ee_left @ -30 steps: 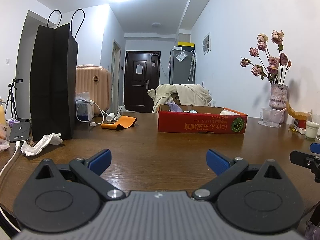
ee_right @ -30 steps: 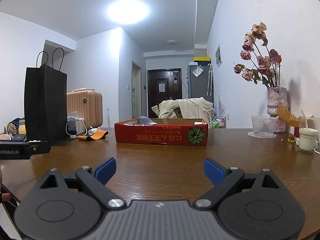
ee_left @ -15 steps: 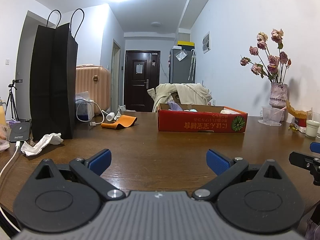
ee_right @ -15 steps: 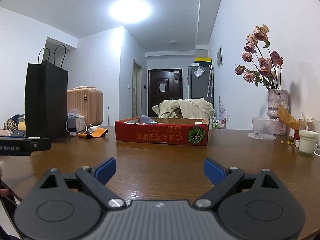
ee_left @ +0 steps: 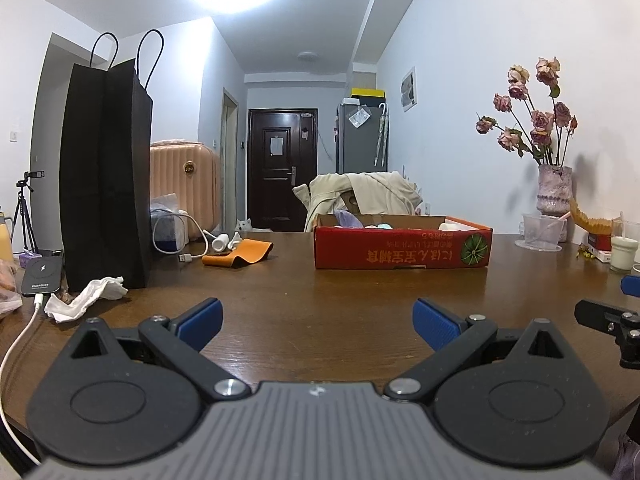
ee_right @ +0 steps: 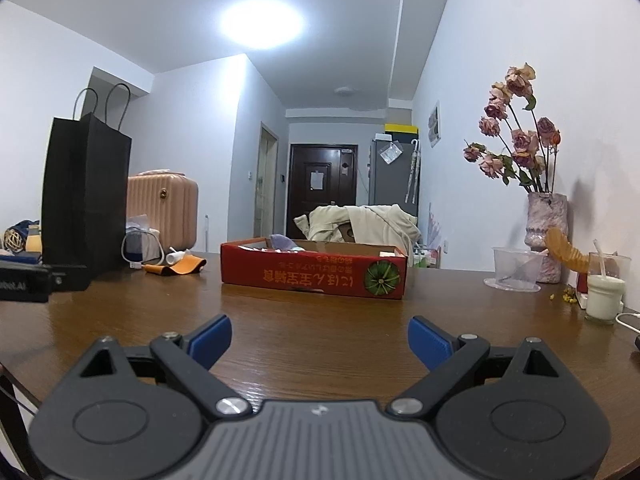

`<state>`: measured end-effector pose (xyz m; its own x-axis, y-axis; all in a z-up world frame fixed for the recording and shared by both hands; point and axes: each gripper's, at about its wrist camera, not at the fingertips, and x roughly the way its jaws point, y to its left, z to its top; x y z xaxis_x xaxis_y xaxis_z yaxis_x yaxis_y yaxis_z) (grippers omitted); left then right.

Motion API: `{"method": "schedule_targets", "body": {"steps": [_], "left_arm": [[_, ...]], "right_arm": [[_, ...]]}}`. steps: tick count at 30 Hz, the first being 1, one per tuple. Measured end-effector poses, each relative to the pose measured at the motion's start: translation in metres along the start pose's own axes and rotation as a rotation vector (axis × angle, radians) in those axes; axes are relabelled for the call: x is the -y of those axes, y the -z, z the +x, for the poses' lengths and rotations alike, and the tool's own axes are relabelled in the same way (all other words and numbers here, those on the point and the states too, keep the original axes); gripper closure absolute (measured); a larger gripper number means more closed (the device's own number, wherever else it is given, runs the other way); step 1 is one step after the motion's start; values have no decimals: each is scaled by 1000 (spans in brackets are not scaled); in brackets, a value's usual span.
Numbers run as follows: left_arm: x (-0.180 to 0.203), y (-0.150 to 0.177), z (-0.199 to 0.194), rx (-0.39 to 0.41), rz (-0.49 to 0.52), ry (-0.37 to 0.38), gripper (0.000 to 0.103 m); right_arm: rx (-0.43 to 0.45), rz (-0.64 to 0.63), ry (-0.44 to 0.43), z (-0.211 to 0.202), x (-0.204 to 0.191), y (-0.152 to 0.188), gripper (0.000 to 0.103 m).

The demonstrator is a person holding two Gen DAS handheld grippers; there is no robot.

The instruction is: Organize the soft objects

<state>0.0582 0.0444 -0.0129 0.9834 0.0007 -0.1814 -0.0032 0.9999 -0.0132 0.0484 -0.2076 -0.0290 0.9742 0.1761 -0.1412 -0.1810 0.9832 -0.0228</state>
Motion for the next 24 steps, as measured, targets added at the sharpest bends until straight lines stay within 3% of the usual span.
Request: {"method": "schedule_targets", "body": {"steps": [3,6,16,24], "left_arm": [[0,0,0,7,0,2,0],[0,0,0,8,-1,3,0],[1,-1,-3,19,8,-2,0],[5,-3,-9,77,27,-6,0]], "right_arm": [[17,-1,-17,-2,-1,-1,7],[28,-2,-25,-3,-2,-1,0],[45,5,-21,-6,-2,-1,0],[66,12,-21,-8,-2,-3,0]]}}
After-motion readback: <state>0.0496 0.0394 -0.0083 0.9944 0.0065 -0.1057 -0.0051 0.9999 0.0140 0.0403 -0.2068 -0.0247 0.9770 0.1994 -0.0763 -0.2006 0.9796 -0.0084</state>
